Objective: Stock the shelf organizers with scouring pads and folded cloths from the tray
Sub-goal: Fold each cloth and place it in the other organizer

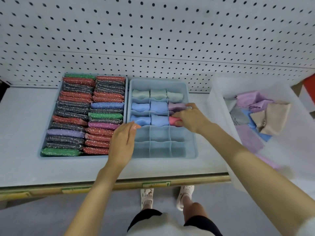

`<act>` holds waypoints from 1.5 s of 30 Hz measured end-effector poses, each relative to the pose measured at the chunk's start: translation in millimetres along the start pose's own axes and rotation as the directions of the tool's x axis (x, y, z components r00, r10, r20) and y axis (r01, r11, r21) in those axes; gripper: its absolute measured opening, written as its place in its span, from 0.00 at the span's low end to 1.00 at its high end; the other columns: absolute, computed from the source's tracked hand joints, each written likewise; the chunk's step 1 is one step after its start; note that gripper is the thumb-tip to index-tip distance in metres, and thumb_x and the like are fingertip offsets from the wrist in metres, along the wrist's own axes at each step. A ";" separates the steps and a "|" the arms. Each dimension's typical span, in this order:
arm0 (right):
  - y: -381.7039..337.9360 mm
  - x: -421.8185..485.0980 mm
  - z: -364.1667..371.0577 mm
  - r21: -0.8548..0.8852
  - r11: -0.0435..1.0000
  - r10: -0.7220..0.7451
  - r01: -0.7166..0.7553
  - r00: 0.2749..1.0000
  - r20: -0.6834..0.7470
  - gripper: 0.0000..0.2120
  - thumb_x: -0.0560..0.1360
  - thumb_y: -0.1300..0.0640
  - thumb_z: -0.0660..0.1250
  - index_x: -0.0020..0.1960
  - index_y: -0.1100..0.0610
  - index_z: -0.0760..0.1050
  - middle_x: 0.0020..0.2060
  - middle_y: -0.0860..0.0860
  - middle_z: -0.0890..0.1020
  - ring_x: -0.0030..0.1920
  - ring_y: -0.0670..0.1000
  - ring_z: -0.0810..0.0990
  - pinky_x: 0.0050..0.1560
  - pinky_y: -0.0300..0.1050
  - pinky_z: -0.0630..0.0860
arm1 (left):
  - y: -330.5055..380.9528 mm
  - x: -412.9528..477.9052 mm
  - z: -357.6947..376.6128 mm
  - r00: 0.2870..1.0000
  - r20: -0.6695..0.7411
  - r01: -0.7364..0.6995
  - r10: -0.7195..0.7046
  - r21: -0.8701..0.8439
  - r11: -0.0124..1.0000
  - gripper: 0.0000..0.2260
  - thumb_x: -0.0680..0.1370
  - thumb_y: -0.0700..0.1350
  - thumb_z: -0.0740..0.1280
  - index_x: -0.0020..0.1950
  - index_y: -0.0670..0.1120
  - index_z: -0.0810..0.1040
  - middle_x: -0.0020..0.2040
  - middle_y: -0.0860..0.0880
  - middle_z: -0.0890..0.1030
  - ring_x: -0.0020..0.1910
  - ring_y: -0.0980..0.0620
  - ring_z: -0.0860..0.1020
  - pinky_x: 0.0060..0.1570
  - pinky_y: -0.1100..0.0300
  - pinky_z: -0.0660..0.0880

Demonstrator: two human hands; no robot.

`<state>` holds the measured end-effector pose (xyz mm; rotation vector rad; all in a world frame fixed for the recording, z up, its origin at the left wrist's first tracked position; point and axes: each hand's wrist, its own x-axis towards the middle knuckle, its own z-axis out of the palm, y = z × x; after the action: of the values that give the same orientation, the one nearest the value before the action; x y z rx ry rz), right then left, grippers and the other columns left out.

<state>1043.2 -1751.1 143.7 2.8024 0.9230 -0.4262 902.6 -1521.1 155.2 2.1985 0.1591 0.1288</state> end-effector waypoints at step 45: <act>188.7 -227.4 83.5 0.545 0.752 0.087 -0.372 0.874 0.478 0.24 0.67 0.49 0.75 0.31 0.54 0.60 0.31 0.47 0.66 0.34 0.48 0.68 0.30 0.42 0.59 | 215.8 -28.6 235.7 0.999 -0.013 -0.039 0.039 0.001 0.999 0.21 0.81 0.51 0.48 0.50 0.47 0.80 0.46 0.61 0.80 0.52 0.66 0.72 0.72 0.51 0.56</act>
<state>963.7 -2047.6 148.5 3.0909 0.3435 -1.4789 924.5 -1839.3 189.4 2.2030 0.1234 0.1648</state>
